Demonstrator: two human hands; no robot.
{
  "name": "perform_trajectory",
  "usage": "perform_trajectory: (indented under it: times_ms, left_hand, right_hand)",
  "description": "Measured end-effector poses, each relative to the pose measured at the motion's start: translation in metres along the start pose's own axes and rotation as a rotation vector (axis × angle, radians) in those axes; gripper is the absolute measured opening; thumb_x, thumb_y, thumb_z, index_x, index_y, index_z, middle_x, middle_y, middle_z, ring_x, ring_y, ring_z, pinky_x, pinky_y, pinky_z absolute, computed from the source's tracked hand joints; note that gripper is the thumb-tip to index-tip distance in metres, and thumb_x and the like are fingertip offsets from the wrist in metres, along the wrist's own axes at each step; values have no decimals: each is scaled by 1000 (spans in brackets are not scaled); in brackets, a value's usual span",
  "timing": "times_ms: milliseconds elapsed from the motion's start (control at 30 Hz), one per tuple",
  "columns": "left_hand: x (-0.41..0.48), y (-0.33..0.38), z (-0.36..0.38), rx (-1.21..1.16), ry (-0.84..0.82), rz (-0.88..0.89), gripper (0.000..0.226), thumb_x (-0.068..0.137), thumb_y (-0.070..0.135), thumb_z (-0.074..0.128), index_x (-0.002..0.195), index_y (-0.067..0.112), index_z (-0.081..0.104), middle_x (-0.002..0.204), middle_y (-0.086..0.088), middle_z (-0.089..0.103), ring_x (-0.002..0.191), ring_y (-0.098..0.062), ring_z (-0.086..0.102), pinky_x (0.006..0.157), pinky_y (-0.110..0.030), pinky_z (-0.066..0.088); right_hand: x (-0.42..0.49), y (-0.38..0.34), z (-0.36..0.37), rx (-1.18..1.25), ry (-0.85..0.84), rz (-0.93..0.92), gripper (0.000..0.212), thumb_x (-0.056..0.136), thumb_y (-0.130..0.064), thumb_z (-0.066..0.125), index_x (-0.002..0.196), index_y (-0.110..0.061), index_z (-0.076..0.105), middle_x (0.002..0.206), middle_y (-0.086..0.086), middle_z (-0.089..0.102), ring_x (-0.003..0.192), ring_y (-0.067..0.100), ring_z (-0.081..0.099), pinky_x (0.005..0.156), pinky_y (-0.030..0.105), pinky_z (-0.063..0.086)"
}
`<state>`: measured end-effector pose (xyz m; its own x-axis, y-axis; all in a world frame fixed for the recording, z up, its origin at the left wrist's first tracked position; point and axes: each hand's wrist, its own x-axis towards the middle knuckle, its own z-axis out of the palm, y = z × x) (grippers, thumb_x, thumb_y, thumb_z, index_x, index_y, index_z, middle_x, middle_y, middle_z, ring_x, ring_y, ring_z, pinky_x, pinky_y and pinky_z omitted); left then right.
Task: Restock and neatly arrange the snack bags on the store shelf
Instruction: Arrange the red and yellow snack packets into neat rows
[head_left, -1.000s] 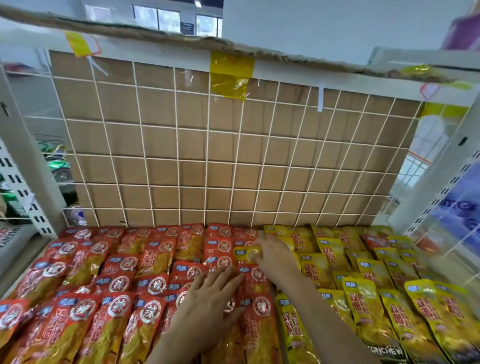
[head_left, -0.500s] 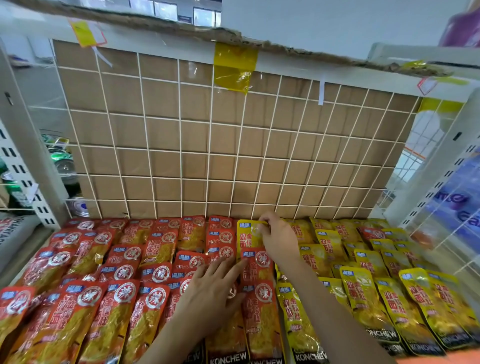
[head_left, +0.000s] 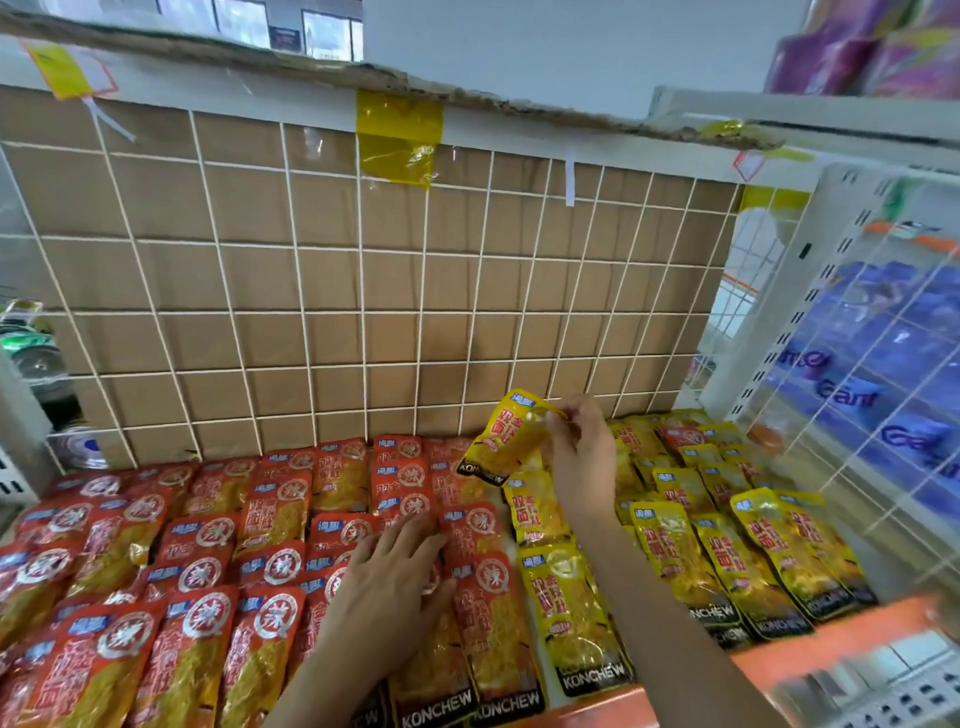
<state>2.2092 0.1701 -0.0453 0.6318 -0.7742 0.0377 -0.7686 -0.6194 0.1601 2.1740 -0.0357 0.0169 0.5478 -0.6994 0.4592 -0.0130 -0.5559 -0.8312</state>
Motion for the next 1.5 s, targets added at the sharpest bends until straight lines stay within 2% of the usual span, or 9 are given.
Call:
perform_trajectory:
  times_ms: [167, 267, 333, 500, 667, 900, 1067, 1300, 1500]
  left_hand:
    - [1, -2, -3, -55, -16, -62, 59, 87, 65, 16, 116, 36, 58, 125, 14, 57, 113, -9, 58, 91, -37, 49]
    - [6, -2, 0, -135, 13, -79, 88, 67, 73, -4, 140, 38, 31, 148, 19, 23, 140, -9, 22, 115, -36, 16]
    - [7, 0, -3, -180, 10, -122, 92, 62, 73, -4, 142, 38, 26, 151, 18, 20, 141, -9, 16, 116, -35, 9]
    - [13, 5, -13, -211, 15, -169, 53, 93, 51, 39, 142, 35, 28, 149, 13, 28, 139, -13, 25, 115, -36, 17]
    - [19, 21, -15, -253, 80, -193, 47, 92, 47, 46, 136, 31, 41, 141, 11, 41, 132, -15, 35, 109, -38, 28]
    - [32, 36, -15, -241, 102, -193, 45, 94, 42, 45, 137, 31, 40, 139, 12, 40, 131, -13, 34, 109, -34, 26]
    - [34, 46, -14, -255, 111, -200, 42, 91, 39, 52, 132, 29, 46, 133, 11, 46, 125, -13, 42, 106, -36, 31]
    - [54, 71, -10, -247, 112, -164, 79, 71, 66, 12, 130, 30, 49, 133, 8, 49, 124, -16, 45, 103, -37, 34]
    - [99, 110, -7, -155, 64, -40, 42, 82, 46, 40, 114, 28, 60, 110, 6, 62, 98, -21, 64, 78, -38, 52]
  right_hand:
    - [8, 14, -45, 45, 65, 84, 26, 90, -8, 57, 77, -29, 50, 75, -2, 60, 73, 16, 58, 68, 36, 50]
    - [10, 24, -75, -16, 26, 88, 23, 89, -5, 57, 77, -23, 51, 67, -5, 57, 60, 0, 53, 57, 18, 39]
    - [10, 33, -90, -102, -41, 108, 23, 88, -7, 58, 77, -25, 51, 66, 2, 57, 59, 8, 51, 55, 26, 37]
    - [5, 55, -112, -281, -284, 185, 9, 88, -13, 60, 89, -19, 54, 59, -5, 47, 56, 14, 43, 50, 26, 30]
    - [-12, 60, -96, -298, -475, 183, 6, 87, -14, 59, 92, -17, 57, 46, -13, 46, 45, -1, 44, 46, 15, 33]
    - [-30, 57, -73, -492, -659, -24, 14, 93, -31, 52, 104, -23, 56, 91, -13, 52, 84, 2, 47, 63, 5, 32]
    - [-29, 74, -72, -481, -621, -136, 22, 91, -34, 53, 109, -22, 59, 112, -8, 54, 109, 8, 45, 94, 21, 37]
    - [-7, 102, -112, -370, -417, -151, 21, 87, -29, 55, 107, -23, 61, 108, -9, 59, 101, 10, 56, 85, 33, 50]
    - [18, 136, -169, -476, -190, -170, 25, 82, -28, 54, 104, -19, 63, 97, -2, 64, 83, 22, 64, 69, 34, 51]
